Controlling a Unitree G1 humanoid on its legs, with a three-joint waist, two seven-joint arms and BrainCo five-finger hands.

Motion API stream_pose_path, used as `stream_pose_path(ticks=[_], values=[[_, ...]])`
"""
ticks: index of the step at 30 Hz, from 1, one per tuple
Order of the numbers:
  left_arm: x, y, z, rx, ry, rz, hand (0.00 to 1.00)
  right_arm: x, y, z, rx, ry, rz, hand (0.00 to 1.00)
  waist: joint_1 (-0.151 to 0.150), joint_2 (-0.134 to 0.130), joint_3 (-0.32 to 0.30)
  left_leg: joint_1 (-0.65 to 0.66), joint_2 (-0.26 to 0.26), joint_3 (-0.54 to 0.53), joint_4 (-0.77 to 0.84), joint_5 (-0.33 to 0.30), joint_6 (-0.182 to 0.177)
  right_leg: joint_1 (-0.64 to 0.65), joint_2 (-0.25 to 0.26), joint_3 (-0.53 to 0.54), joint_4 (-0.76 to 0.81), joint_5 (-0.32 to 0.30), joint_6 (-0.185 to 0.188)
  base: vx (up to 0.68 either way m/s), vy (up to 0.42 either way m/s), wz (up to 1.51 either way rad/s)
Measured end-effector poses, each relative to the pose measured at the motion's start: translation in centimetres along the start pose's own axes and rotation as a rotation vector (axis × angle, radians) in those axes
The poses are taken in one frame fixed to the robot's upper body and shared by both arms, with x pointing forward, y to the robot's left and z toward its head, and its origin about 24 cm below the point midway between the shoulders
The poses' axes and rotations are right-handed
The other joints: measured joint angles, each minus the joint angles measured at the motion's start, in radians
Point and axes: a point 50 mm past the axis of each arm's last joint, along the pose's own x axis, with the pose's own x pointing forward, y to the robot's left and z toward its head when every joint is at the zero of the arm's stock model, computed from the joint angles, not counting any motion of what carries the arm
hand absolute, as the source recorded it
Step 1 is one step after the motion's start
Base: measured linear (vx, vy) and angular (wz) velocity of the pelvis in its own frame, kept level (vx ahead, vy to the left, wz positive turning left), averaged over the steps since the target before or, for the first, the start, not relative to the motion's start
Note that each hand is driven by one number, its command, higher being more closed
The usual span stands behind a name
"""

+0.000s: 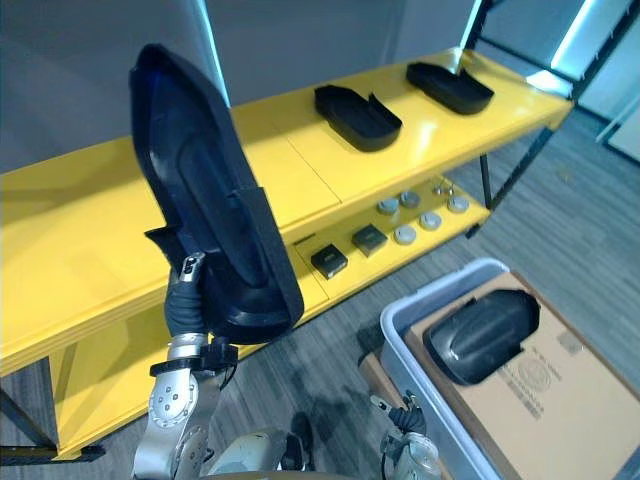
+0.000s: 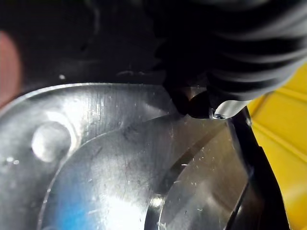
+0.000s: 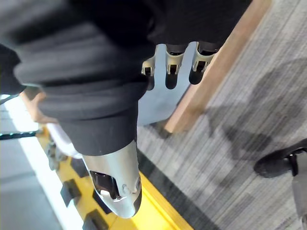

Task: Walk over and take plastic housings, then place them on the shelf

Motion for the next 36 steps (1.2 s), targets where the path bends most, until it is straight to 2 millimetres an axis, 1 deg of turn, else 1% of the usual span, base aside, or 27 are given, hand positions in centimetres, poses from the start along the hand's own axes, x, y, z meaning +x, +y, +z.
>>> stream_pose_path(ticks=[1, 2, 3, 4, 6, 7, 8, 9, 10, 12, 13, 14, 15, 16, 17, 19, 22, 24, 25, 27, 28, 29, 30, 32, 33, 34, 36], values=[[0.2, -0.2, -0.3, 0.002, 0.008, -0.008, 1.0, 0.0, 0.1, 0.3, -0.001, -0.013, 0.005, 0.0, -0.006, 0.004, 0.001, 0.004, -0.008, -0.022, 0.025, 0.009, 0.032, -0.033, 0.042, 0.05, -0.083, -0.009, 0.021, 0.28, 0.041, 0.79], [0.3, -0.2, -0.4, 0.003, 0.011, -0.01, 1.0, 0.0, 0.1, 0.3, -0.001, -0.013, 0.005, 0.0, -0.009, 0.003, 0.0, 0.005, -0.011, -0.028, 0.032, 0.007, 0.036, -0.04, 0.05, 0.065, -0.103, -0.01, 0.023, 0.24, 0.029, 0.82], [0.5, -0.4, -0.7, 0.004, 0.02, -0.014, 1.0, 0.0, 0.2, 0.3, -0.003, -0.015, 0.007, 0.0, -0.024, -0.002, -0.003, 0.013, -0.031, -0.064, 0.044, 0.003, 0.042, -0.069, 0.077, 0.132, -0.172, -0.008, 0.026, 0.26, 0.015, 1.02], [0.6, -0.7, -0.8, 0.001, 0.022, -0.027, 1.0, 0.0, 0.2, 0.3, -0.007, -0.014, 0.008, 0.0, -0.029, -0.002, -0.003, 0.018, -0.051, -0.096, 0.05, 0.002, 0.043, -0.1, 0.089, 0.187, -0.214, -0.003, 0.034, 0.26, 0.01, 1.16], [0.6, -1.3, -0.7, -0.012, 0.019, -0.04, 1.0, -0.1, 0.4, 0.1, -0.025, -0.011, 0.017, 0.0, -0.024, -0.005, -0.004, 0.03, -0.075, -0.147, 0.052, -0.001, 0.043, -0.123, 0.091, 0.234, -0.257, 0.013, 0.048, 0.27, -0.041, 1.23], [0.6, -1.4, -0.8, -0.023, 0.021, -0.03, 1.0, -0.2, 0.6, -0.2, -0.054, -0.002, 0.03, 0.0, -0.017, -0.012, -0.005, 0.052, -0.083, -0.175, 0.048, -0.018, 0.059, -0.122, 0.089, 0.228, -0.26, 0.038, 0.05, 0.28, -0.089, 1.11], [0.5, -1.3, -0.8, -0.022, 0.024, -0.022, 1.0, -0.2, 0.8, -0.2, -0.063, -0.002, 0.039, 0.0, -0.008, -0.02, -0.008, 0.059, -0.089, -0.188, 0.048, -0.022, 0.051, -0.122, 0.084, 0.224, -0.259, 0.041, 0.053, 0.22, -0.102, 0.76], [0.5, -1.3, -0.8, -0.022, 0.025, -0.02, 1.0, -0.2, 1.1, -0.2, -0.08, -0.005, 0.053, 0.0, 0.007, -0.032, -0.015, 0.069, -0.093, -0.2, 0.04, -0.03, 0.042, -0.121, 0.081, 0.217, -0.258, 0.041, 0.052, 0.16, -0.133, 0.44], [0.4, -1.3, -0.8, -0.025, 0.025, -0.019, 1.0, -0.1, 1.4, 0.1, -0.087, -0.013, 0.064, 0.0, 0.019, -0.037, -0.019, 0.079, -0.093, -0.223, 0.035, -0.04, 0.029, -0.114, 0.081, 0.189, -0.264, 0.044, 0.048, 0.15, -0.143, 0.42], [0.3, -1.2, -0.8, -0.028, 0.025, -0.019, 1.0, 0.0, 1.6, 0.4, -0.096, -0.024, 0.072, 0.0, 0.02, -0.047, -0.029, 0.079, -0.091, -0.27, 0.041, -0.044, 0.023, -0.087, 0.081, 0.144, -0.29, 0.056, 0.028, 0.2, -0.225, 0.65], [0.2, -1.3, -0.8, -0.033, 0.023, -0.017, 1.0, -0.1, 1.6, 0.2, -0.09, -0.016, 0.072, 0.0, 0.017, -0.063, -0.038, 0.066, -0.089, -0.301, 0.05, -0.054, 0.004, -0.058, 0.08, 0.108, -0.343, 0.098, 0.001, 0.23, -0.268, 0.67], [0.2, -1.3, -0.8, -0.034, 0.024, -0.017, 1.0, -0.1, 1.6, 0.2, -0.091, -0.018, 0.072, 0.0, 0.018, -0.065, -0.04, 0.06, -0.088, -0.307, 0.055, -0.057, -0.002, -0.053, 0.081, 0.101, -0.353, 0.11, 0.013, 0.23, -0.293, 0.58], [0.2, -1.4, -0.9, -0.037, 0.031, -0.019, 1.0, 0.0, 1.6, 0.3, -0.087, -0.023, 0.069, 0.0, 0.013, -0.053, -0.041, 0.044, -0.067, -0.329, 0.068, -0.061, -0.027, -0.041, 0.098, 0.059, -0.375, 0.122, -0.006, 0.15, -0.202, 0.36], [0.2, -1.4, -1.0, -0.037, 0.032, -0.022, 1.0, 0.0, 1.6, 0.3, -0.087, -0.023, 0.068, 0.0, 0.008, -0.052, -0.042, 0.041, -0.06, -0.333, 0.065, -0.059, -0.04, -0.033, 0.105, 0.047, -0.392, 0.123, -0.011, 0.17, -0.24, 0.44], [0.1, -1.6, -1.1, -0.039, 0.037, -0.027, 1.0, 0.0, 1.5, 0.3, -0.084, -0.022, 0.066, 0.0, 0.004, -0.049, -0.043, 0.043, -0.04, -0.332, 0.047, -0.058, -0.067, -0.021, 0.12, 0.026, -0.42, 0.13, -0.027, 0.16, -0.209, 0.26], [0.2, -2.0, -1.7, -0.034, 0.06, -0.043, 1.0, 0.0, 1.3, 0.3, -0.079, -0.022, 0.058, 0.0, 0.002, -0.045, -0.046, 0.068, -0.012, -0.327, -0.009, -0.042, -0.097, 0.0, 0.149, 0.016, -0.461, 0.143, -0.05, 0.16, -0.2, 0.11], [0.4, -2.1, -2.2, -0.022, 0.08, -0.049, 1.0, 0.0, 1.2, 0.1, -0.081, -0.016, 0.053, 0.0, -0.003, -0.045, -0.052, 0.087, 0.002, -0.312, -0.048, -0.03, -0.113, 0.01, 0.169, 0.025, -0.492, 0.147, -0.055, 0.1, -0.114, -0.13], [0.6, -2.1, -2.4, -0.009, 0.087, -0.054, 1.0, 0.0, 1.1, 0.0, -0.089, -0.008, 0.051, 0.0, -0.007, -0.044, -0.053, 0.087, 0.008, -0.303, -0.052, -0.023, -0.12, 0.017, 0.18, 0.034, -0.52, 0.163, -0.065, 0.05, -0.041, -0.17], [1.0, -2.2, -2.6, 0.03, 0.088, -0.065, 1.0, 0.0, 0.9, -0.4, -0.102, 0.01, 0.046, 0.0, -0.021, -0.046, -0.056, 0.088, 0.008, -0.302, -0.053, -0.015, -0.118, 0.03, 0.186, 0.033, -0.548, 0.176, -0.065, 0.0, 0.0, 0.0], [1.9, -2.2, -2.7, 0.076, 0.076, -0.066, 1.0, 0.0, 0.7, -0.7, -0.116, 0.022, 0.045, 0.0, -0.026, -0.046, -0.056, 0.088, 0.011, -0.299, -0.058, -0.007, -0.121, 0.04, 0.196, 0.04, -0.582, 0.202, -0.069, 0.01, -0.01, -0.1], [2.5, -2.1, -2.7, 0.1, 0.066, -0.055, 1.0, 0.0, 0.7, -0.8, -0.118, 0.026, 0.047, 0.0, -0.026, -0.045, -0.057, 0.088, 0.013, -0.296, -0.064, 0.001, -0.112, 0.041, 0.201, 0.05, -0.6, 0.216, -0.071, -0.03, 0.007, -0.23], [3.0, -1.8, -2.7, 0.123, 0.059, -0.041, 1.0, 0.0, 0.7, -0.9, -0.127, 0.028, 0.055, 0.0, -0.028, -0.047, -0.058, 0.088, 0.013, -0.29, -0.073, 0.006, -0.114, 0.041, 0.204, 0.061, -0.613, 0.226, -0.068, -0.04, 0.01, -0.24], [3.9, -1.3, -2.7, 0.163, 0.055, -0.01, 1.0, 0.1, 0.7, -0.9, -0.129, 0.032, 0.06, 0.0, -0.031, -0.046, -0.058, 0.089, 0.013, -0.287, -0.083, 0.012, -0.105, 0.043, 0.208, 0.066, -0.634, 0.242, -0.068, -0.05, 0.012, -0.19], [4.9, -0.4, -3.2, 0.206, 0.071, 0.034, 1.0, 0.1, 0.7, -0.9, -0.135, 0.037, 0.061, 0.0, -0.046, -0.038, -0.064, 0.09, 0.016, -0.285, -0.106, 0.022, -0.095, 0.049, 0.217, 0.069, -0.675, 0.273, -0.068, -0.06, 0.014, -0.11], [5.5, 0.6, -3.6, 0.25, 0.088, 0.078, 1.0, 0.2, 0.7, -0.9, -0.14, 0.037, 0.064, 0.0, -0.062, -0.033, -0.067, 0.09, 0.014, -0.282, -0.123, 0.035, -0.087, 0.053, 0.22, 0.072, -0.704, 0.295, -0.064, -0.08, 0.025, -0.11], [6.1, 1.5, -3.9, 0.29, 0.11, 0.118, 1.0, 0.3, 0.9, -0.6, -0.14, 0.03, 0.076, 0.0, -0.08, -0.031, -0.067, 0.089, 0.013, -0.278, -0.13, 0.042, -0.087, 0.058, 0.223, 0.08, -0.73, 0.318, -0.061, -0.11, 0.04, -0.18], [6.8, 2.6, -4.3, 0.331, 0.135, 0.162, 1.0, 0.4, 1.1, -0.3, -0.141, 0.022, 0.086, 0.0, -0.083, -0.031, -0.067, 0.09, 0.013, -0.271, -0.14, 0.05, -0.074, 0.06, 0.228, 0.094, -0.755, 0.342, -0.058, -0.11, 0.038, -0.18]])
